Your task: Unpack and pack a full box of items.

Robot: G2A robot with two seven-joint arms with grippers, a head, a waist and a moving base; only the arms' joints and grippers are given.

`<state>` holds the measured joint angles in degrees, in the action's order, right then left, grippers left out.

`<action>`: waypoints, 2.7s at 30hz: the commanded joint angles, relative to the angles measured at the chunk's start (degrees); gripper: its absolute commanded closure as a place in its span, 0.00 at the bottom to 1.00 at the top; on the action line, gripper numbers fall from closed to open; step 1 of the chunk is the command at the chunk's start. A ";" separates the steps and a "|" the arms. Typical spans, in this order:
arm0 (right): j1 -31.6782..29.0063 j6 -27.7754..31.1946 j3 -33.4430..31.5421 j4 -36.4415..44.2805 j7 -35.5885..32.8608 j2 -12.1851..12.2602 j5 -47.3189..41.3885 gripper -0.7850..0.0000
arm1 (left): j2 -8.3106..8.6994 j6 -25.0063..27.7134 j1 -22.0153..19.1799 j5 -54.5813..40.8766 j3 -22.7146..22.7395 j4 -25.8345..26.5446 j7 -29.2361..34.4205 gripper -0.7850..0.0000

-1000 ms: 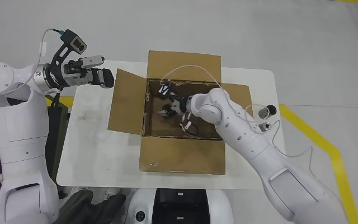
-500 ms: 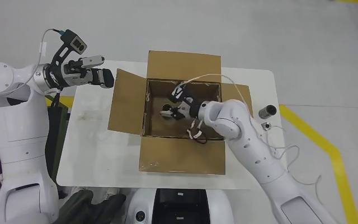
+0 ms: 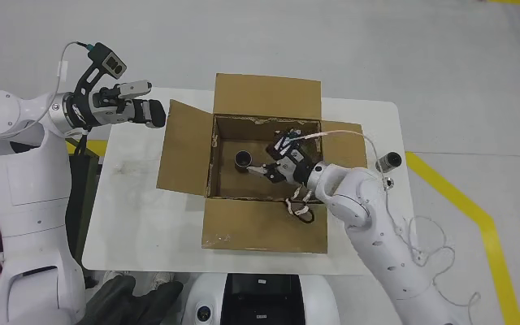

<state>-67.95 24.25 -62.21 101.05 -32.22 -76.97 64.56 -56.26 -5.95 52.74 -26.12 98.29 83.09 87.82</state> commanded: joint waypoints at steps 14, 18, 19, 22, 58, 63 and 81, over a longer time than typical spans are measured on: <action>-18.40 -3.22 -12.80 13.78 8.01 2.84 4.08 0.00 | 0.00 0.00 0.00 0.00 0.00 0.00 0.00 0.00; -21.22 -3.46 -14.93 15.13 10.11 3.23 3.76 0.00 | 0.00 0.00 0.00 0.00 0.00 0.00 0.00 0.00; -21.81 -3.55 -15.49 15.30 10.46 3.32 3.68 0.00 | 0.00 0.00 0.00 0.00 0.00 0.00 0.00 0.00; -22.96 -4.56 -16.43 15.73 10.13 3.52 3.92 0.00 | 0.00 0.00 0.00 0.00 0.00 0.00 0.00 0.00; -26.16 -8.41 -25.35 17.65 8.54 4.41 -1.12 0.00 | 0.00 0.00 0.00 0.00 0.00 0.00 0.00 0.00; -28.66 -8.65 -29.96 18.76 6.61 4.86 -3.65 0.00 | 0.00 0.00 0.00 0.00 0.00 0.00 0.00 0.00; -29.67 -14.02 -39.55 13.66 -1.42 5.91 -10.28 0.00 | 0.00 0.00 0.00 0.00 0.00 0.00 0.00 0.00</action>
<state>-97.80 10.65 -101.37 115.16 -33.42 -71.09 54.62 -56.26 -5.95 52.74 -26.12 98.29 83.09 87.82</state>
